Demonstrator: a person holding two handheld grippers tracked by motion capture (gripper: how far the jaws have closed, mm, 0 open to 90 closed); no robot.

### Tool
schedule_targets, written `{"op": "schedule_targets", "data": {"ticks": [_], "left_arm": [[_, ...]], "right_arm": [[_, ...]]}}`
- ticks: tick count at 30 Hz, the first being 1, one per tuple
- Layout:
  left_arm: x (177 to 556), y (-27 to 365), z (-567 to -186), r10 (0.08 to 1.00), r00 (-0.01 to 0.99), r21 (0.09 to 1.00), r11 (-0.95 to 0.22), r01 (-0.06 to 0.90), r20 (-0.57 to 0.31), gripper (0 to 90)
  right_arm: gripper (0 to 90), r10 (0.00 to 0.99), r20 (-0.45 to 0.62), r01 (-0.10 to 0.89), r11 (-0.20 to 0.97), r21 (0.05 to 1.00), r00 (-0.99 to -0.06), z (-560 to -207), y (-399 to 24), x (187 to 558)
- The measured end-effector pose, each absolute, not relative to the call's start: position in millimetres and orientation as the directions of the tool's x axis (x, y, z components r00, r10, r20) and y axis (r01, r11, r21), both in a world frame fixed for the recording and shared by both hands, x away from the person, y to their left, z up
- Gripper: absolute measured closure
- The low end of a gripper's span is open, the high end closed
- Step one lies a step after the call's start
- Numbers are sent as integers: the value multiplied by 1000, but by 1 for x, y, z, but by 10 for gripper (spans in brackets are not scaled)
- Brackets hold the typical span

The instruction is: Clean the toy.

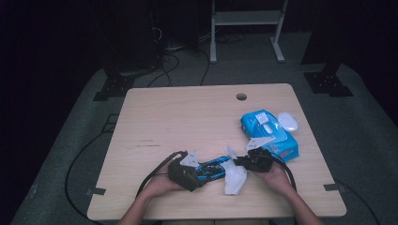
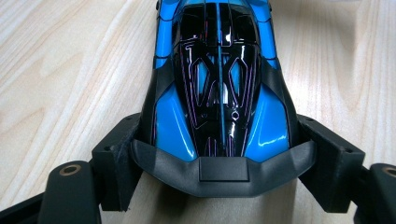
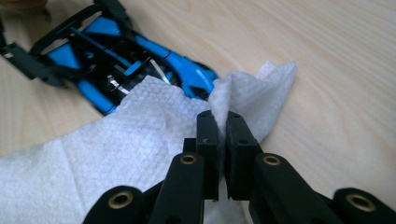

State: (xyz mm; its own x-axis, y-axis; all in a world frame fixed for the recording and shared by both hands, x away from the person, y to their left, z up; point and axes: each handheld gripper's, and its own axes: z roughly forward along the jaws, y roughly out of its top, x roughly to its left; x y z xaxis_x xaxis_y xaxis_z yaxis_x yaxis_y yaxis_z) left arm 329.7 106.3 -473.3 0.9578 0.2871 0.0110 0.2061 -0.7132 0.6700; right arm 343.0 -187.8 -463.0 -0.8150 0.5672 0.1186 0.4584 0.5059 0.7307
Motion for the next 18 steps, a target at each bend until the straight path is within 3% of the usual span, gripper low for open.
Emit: {"op": "schedule_targets", "data": {"ticks": [4,10,13,18], "left_arm": [[330,105,-473,289,957,670,-712,209,9,237],[330,105,-473,289,957,670,-712,210,7,236],[330,104,-473,290,957,671,-711,211,5,236],[330,104,-473,287,958,673,-711,206,10,236]], "right_arm": [[850,532,123,430,503,750,-837,-458,-181,336],[849,453,53,330,559,761,-890,-449,-135,329],[850,414,69,309,546,779,-907,-445,-117,330],[847,448,74,334,536,775,-891,-448,-113,339]]}}
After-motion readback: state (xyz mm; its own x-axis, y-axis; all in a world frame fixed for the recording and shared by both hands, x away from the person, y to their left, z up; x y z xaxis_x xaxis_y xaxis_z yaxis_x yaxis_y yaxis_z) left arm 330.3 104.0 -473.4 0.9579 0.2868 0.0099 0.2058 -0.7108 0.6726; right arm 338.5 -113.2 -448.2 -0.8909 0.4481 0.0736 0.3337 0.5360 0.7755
